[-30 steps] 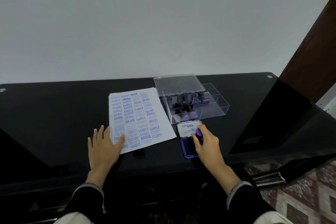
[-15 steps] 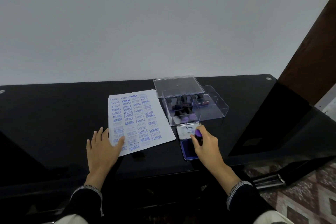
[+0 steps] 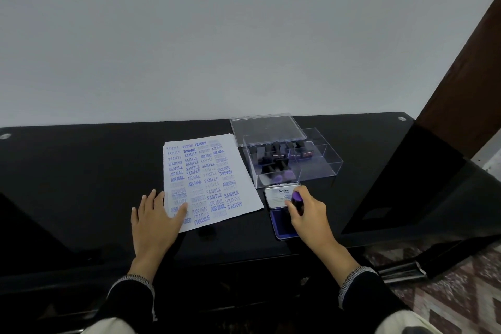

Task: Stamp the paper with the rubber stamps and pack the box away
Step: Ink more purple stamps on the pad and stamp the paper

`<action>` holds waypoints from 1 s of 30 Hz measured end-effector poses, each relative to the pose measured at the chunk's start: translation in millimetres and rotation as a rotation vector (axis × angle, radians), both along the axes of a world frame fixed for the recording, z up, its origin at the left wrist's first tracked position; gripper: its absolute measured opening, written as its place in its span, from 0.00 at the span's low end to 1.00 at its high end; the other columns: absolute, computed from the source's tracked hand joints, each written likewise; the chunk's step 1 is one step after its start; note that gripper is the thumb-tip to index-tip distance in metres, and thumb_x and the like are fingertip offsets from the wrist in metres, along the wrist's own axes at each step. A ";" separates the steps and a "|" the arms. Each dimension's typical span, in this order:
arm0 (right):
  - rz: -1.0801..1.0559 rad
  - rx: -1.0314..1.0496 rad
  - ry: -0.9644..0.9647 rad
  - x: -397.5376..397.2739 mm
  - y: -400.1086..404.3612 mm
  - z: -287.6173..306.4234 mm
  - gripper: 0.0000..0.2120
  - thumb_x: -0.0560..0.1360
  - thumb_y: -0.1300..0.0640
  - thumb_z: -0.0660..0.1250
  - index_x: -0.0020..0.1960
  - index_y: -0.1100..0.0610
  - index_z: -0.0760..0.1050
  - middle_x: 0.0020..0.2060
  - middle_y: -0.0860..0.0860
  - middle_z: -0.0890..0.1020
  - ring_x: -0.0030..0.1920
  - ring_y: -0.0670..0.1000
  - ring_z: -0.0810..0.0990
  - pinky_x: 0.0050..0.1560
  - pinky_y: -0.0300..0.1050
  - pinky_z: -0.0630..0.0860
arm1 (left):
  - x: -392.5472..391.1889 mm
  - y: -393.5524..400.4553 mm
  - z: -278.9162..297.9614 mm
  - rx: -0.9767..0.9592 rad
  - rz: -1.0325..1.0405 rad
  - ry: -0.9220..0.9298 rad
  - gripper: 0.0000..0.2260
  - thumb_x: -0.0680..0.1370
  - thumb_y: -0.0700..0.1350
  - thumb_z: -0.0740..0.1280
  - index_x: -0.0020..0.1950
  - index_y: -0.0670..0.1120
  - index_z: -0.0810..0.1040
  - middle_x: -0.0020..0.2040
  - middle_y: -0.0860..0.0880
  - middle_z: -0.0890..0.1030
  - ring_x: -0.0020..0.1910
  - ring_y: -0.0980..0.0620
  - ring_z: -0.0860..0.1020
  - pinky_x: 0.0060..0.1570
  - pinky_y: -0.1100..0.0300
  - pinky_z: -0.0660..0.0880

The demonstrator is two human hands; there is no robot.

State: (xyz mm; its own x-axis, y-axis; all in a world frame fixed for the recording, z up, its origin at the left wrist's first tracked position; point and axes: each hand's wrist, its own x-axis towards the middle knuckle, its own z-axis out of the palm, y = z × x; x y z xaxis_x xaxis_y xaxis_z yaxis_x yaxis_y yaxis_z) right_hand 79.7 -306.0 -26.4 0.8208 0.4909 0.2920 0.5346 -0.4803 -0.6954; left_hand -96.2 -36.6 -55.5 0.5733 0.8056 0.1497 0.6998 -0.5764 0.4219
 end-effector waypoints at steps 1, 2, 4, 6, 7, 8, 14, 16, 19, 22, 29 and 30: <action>0.003 -0.005 0.000 -1.1 0.0 -0.2 0.07 0.75 0.62 0.68 0.50 0.55 0.71 0.40 0.51 0.79 0.38 0.47 0.78 0.39 0.33 0.74 | 0.1 0.3 -0.1 0.001 0.000 0.001 0.34 0.77 0.64 0.59 0.75 0.44 0.62 0.77 0.46 0.60 0.77 0.47 0.54 0.75 0.47 0.48; 0.005 -0.016 -0.003 -1.8 0.3 -0.7 0.07 0.75 0.62 0.67 0.49 0.55 0.70 0.40 0.50 0.78 0.39 0.47 0.78 0.40 0.36 0.75 | 0.1 0.5 -0.2 0.003 0.001 0.004 0.34 0.77 0.64 0.59 0.75 0.44 0.62 0.77 0.46 0.60 0.77 0.47 0.54 0.75 0.47 0.48; 0.004 -0.040 -0.013 -3.4 0.5 -0.4 0.07 0.76 0.62 0.66 0.48 0.55 0.69 0.41 0.50 0.78 0.40 0.47 0.78 0.41 0.42 0.77 | 0.5 0.7 -0.4 0.008 0.000 0.010 0.33 0.77 0.64 0.59 0.75 0.44 0.62 0.77 0.46 0.61 0.77 0.47 0.54 0.75 0.47 0.49; -0.003 -0.040 -0.005 -4.6 0.2 0.3 0.07 0.76 0.62 0.66 0.49 0.55 0.69 0.41 0.51 0.78 0.40 0.47 0.78 0.41 0.42 0.78 | 0.5 0.6 -0.8 0.009 -0.001 0.009 0.33 0.77 0.64 0.59 0.75 0.44 0.63 0.77 0.45 0.61 0.77 0.47 0.55 0.75 0.46 0.49; -0.003 -0.038 0.002 -5.3 0.1 1.4 0.07 0.76 0.62 0.66 0.49 0.55 0.69 0.41 0.51 0.78 0.40 0.47 0.78 0.41 0.40 0.77 | 0.4 0.6 -1.1 0.009 -0.001 0.007 0.33 0.77 0.64 0.59 0.75 0.44 0.63 0.77 0.45 0.61 0.77 0.47 0.55 0.75 0.46 0.49; -0.001 -0.036 0.006 -5.6 -0.1 2.4 0.07 0.76 0.62 0.66 0.49 0.54 0.69 0.42 0.51 0.78 0.40 0.46 0.78 0.40 0.37 0.76 | 0.1 0.9 -1.4 0.009 0.000 0.005 0.33 0.77 0.64 0.59 0.75 0.44 0.63 0.77 0.45 0.61 0.77 0.47 0.55 0.75 0.46 0.49; 0.014 -0.148 0.035 -6.2 7.8 22.7 0.07 0.77 0.59 0.66 0.48 0.53 0.67 0.39 0.48 0.75 0.37 0.47 0.75 0.32 0.32 0.68 | 0.7 1.6 -1.1 0.013 0.004 0.005 0.34 0.77 0.65 0.59 0.75 0.44 0.63 0.76 0.45 0.62 0.77 0.47 0.55 0.75 0.46 0.50; 0.015 -0.045 0.085 -15.6 18.0 32.5 0.06 0.77 0.56 0.66 0.49 0.53 0.69 0.39 0.48 0.76 0.38 0.47 0.76 0.35 0.32 0.70 | 0.5 1.0 -0.9 0.009 0.007 0.000 0.34 0.77 0.65 0.59 0.75 0.44 0.64 0.76 0.46 0.61 0.77 0.47 0.55 0.75 0.47 0.49; 0.118 0.155 0.328 -32.8 41.5 43.1 0.04 0.78 0.54 0.64 0.50 0.54 0.71 0.40 0.50 0.78 0.38 0.45 0.77 0.42 0.31 0.75 | 0.1 0.2 -0.2 0.007 0.011 0.000 0.34 0.76 0.65 0.59 0.75 0.45 0.63 0.77 0.46 0.61 0.77 0.48 0.55 0.75 0.47 0.49; 0.201 0.242 0.487 -38.2 63.6 41.5 0.04 0.79 0.55 0.62 0.53 0.52 0.71 0.46 0.53 0.80 0.44 0.48 0.81 0.54 0.49 0.78 | 0.3 -0.7 1.6 0.001 0.015 -0.006 0.33 0.77 0.65 0.59 0.75 0.46 0.63 0.77 0.47 0.61 0.77 0.48 0.54 0.75 0.48 0.49; 0.279 0.056 0.355 -30.1 78.7 31.5 0.07 0.77 0.50 0.65 0.48 0.52 0.70 0.40 0.51 0.77 0.35 0.45 0.71 0.36 0.31 0.68 | 0.4 -0.2 2.2 0.003 0.028 -0.009 0.33 0.77 0.65 0.58 0.76 0.46 0.62 0.77 0.48 0.60 0.77 0.49 0.54 0.75 0.48 0.48; 0.289 0.039 0.344 -29.5 79.6 29.5 0.06 0.77 0.50 0.65 0.47 0.51 0.70 0.39 0.51 0.76 0.34 0.44 0.70 0.35 0.30 0.68 | 0.6 0.3 1.9 0.003 0.031 -0.009 0.34 0.77 0.66 0.58 0.76 0.47 0.62 0.77 0.48 0.60 0.77 0.50 0.54 0.75 0.49 0.48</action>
